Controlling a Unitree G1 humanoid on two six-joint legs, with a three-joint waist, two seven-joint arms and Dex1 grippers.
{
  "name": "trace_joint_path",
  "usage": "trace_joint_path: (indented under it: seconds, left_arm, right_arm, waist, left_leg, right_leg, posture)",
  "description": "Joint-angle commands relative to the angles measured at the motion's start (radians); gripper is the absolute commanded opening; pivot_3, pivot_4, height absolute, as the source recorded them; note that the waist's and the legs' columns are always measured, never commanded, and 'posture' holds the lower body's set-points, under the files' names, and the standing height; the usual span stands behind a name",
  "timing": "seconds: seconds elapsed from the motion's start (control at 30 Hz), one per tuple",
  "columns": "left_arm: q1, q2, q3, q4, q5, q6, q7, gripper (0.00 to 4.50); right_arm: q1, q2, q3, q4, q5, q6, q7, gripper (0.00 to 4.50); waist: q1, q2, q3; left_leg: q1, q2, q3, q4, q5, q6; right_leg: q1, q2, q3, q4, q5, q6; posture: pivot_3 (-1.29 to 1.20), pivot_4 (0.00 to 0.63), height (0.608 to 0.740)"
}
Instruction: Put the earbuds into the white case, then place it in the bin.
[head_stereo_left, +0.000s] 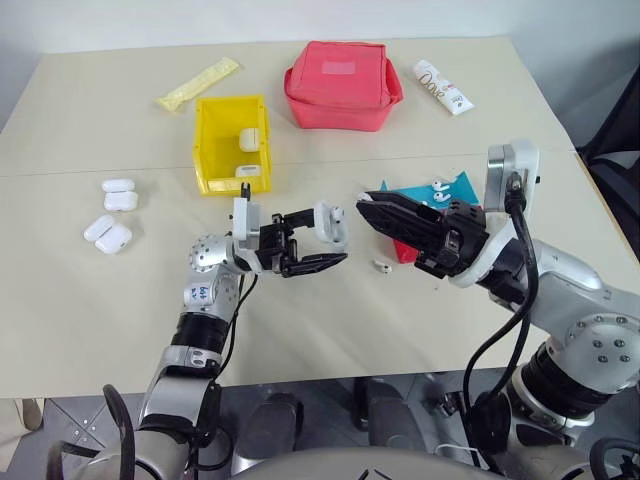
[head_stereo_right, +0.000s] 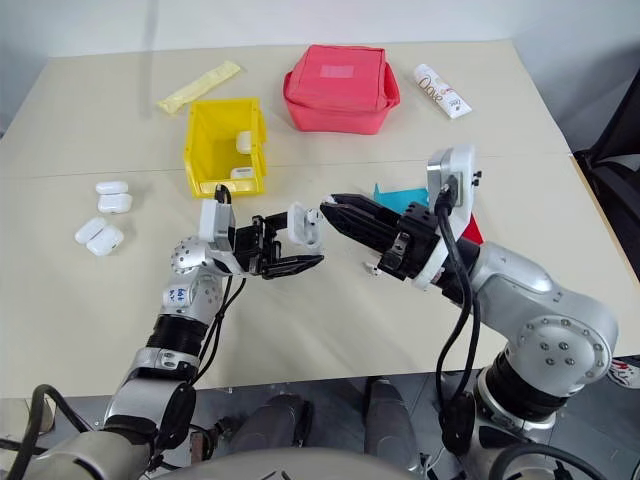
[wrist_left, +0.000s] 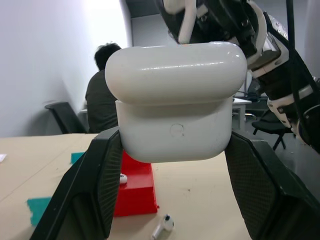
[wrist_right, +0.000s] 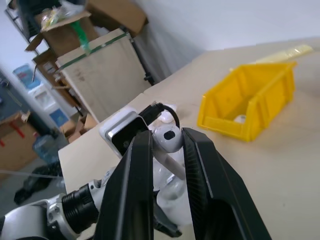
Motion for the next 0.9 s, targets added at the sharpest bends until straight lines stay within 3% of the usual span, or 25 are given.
trace_joint_path:
  seconds: [0.03, 0.2, 0.5, 0.9]
  left_arm:
    - [-0.031, -0.007, 0.005, 0.005, -0.007, -0.012, -0.022, 2.72]
    - [-0.031, -0.015, -0.004, -0.014, -0.012, 0.008, -0.043, 2.72]
    - [-0.032, -0.024, -0.022, -0.042, 0.001, 0.044, -0.043, 2.72]
    - [-0.048, -0.016, -0.019, -0.066, 0.003, 0.081, -0.021, 2.72]
  right_arm:
    - [0.019, -0.02, 0.01, -0.025, 0.113, -0.077, -0.104, 0.47]
    - [0.073, -0.074, 0.065, -0.016, 0.176, -0.154, -0.188, 0.47]
    - [0.138, -0.093, 0.231, -0.013, 0.166, -0.306, -0.206, 0.47]
    - [0.199, -0.16, 0.312, -0.023, 0.195, -0.424, -0.226, 0.47]
  waist:
    - [-0.001, 0.0, 0.0]
    - [0.001, 0.0, 0.0]
    - [0.001, 0.0, 0.0]
    - [0.002, 0.0, 0.0]
  left_leg:
    - [0.0, 0.0, 0.0, 0.0, 0.0, 0.0]
    - [0.0, 0.0, 0.0, 0.0, 0.0, 0.0]
    - [0.0, 0.0, 0.001, 0.0, 0.0, 0.001]
    - [0.0, 0.0, 0.001, 0.0, 0.0, 0.001]
  right_leg:
    - [0.0, 0.0, 0.0, 0.0, 0.0, 0.0]
    - [0.0, 0.0, 0.0, 0.0, 0.0, 0.0]
    - [0.0, 0.0, 0.001, 0.0, 0.0, 0.0]
    - [0.0, 0.001, 0.001, -0.001, 0.0, 0.0]
  posture:
    - [0.0, 0.15, 0.74]
    - [0.0, 0.15, 0.74]
    - [0.0, 0.15, 0.74]
    - [0.0, 0.15, 0.74]
